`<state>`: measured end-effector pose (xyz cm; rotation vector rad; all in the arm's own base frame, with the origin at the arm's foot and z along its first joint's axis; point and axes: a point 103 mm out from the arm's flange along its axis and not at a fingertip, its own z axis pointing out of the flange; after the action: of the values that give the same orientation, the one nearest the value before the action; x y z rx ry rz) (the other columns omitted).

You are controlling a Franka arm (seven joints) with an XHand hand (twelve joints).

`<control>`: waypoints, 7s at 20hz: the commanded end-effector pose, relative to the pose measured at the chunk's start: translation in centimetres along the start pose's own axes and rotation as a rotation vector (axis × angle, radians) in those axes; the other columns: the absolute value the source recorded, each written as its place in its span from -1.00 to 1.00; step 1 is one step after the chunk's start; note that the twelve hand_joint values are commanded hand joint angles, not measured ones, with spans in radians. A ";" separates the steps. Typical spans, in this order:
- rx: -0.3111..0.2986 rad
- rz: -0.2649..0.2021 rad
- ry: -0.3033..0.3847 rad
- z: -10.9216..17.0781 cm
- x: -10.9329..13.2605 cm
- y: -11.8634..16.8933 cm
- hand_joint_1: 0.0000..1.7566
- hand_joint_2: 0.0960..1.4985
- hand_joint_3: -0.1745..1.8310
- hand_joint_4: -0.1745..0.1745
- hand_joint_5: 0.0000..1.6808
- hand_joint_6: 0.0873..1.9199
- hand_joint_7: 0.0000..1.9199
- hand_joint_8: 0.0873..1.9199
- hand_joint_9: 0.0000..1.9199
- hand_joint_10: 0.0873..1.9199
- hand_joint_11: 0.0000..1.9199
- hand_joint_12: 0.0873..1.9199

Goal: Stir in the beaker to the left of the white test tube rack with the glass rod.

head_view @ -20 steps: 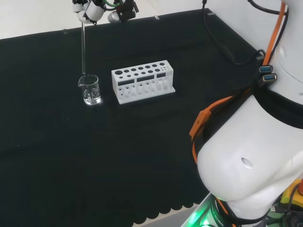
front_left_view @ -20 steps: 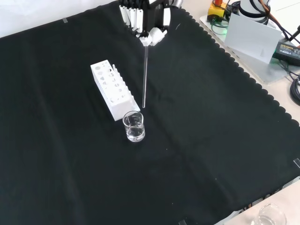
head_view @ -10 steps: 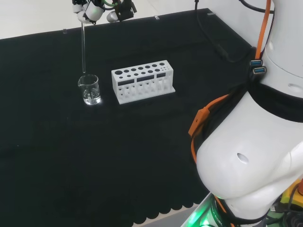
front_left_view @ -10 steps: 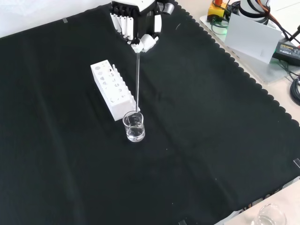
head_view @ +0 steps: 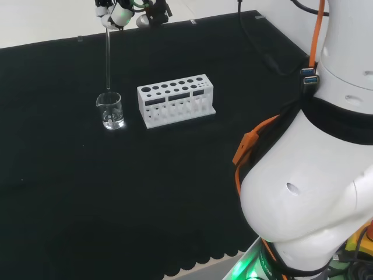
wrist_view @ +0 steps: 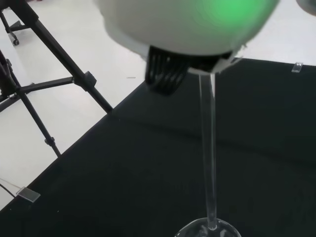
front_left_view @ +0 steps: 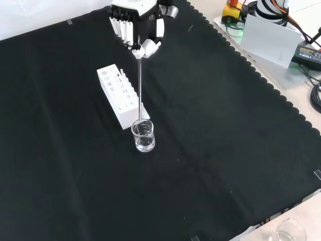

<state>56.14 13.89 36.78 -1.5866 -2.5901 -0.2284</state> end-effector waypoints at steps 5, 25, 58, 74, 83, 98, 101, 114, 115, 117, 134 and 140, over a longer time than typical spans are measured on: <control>0.017 -0.005 0.002 1.7 -0.4 0.9 0.53 -0.48 0.14 -1.00 0.58 -0.53 0.47 -0.20 0.90 -0.61 0.78 -0.49; 0.113 -0.019 -0.025 6.9 -0.7 0.3 0.52 -0.47 0.14 -1.00 0.57 -0.53 0.46 -0.21 0.90 -0.62 0.78 -0.48; 0.163 0.005 -0.010 8.6 -3.6 2.0 0.52 -0.46 0.13 -1.00 0.57 -0.53 0.45 -0.19 0.90 -0.61 0.78 -0.48; 0.180 -0.060 0.011 9.7 0.3 3.2 0.52 -0.45 0.12 -1.00 0.56 -0.52 0.45 -0.19 0.90 -0.61 0.78 -0.48; 0.167 -0.061 0.003 9.1 -0.4 4.4 0.52 -0.45 0.12 -1.00 0.56 -0.52 0.45 -0.19 0.90 -0.61 0.78 -0.47; 0.168 -0.024 -0.028 6.8 -2.3 0.8 0.52 -0.46 0.13 -1.00 0.56 -0.52 0.45 -0.18 0.90 -0.61 0.78 -0.47; 0.176 -0.028 -0.033 7.1 -1.7 0.6 0.52 -0.46 0.13 -1.00 0.56 -0.51 0.45 -0.18 0.90 -0.61 0.78 -0.47; 0.161 -0.051 -0.013 8.0 0.9 1.9 0.52 -0.46 0.13 -1.00 0.56 -0.52 0.45 -0.18 0.90 -0.60 0.78 -0.47; 0.162 -0.048 -0.010 8.0 0.8 2.0 0.52 -0.46 0.13 -1.00 0.56 -0.52 0.45 -0.18 0.90 -0.60 0.78 -0.47; 0.162 -0.043 -0.012 8.0 0.4 2.4 0.52 -0.46 0.13 -1.00 0.56 -0.52 0.45 -0.18 0.90 -0.60 0.78 -0.47; 0.169 -0.007 -0.052 6.6 -2.8 0.9 0.52 -0.46 0.13 -1.00 0.56 -0.51 0.45 -0.18 0.90 -0.60 0.78 -0.47; 0.151 -0.029 -0.063 6.6 -1.5 0.0 0.52 -0.46 0.13 -1.00 0.56 -0.51 0.45 -0.18 0.90 -0.60 0.78 -0.47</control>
<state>57.84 13.35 29.93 -1.5256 -2.5774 0.0215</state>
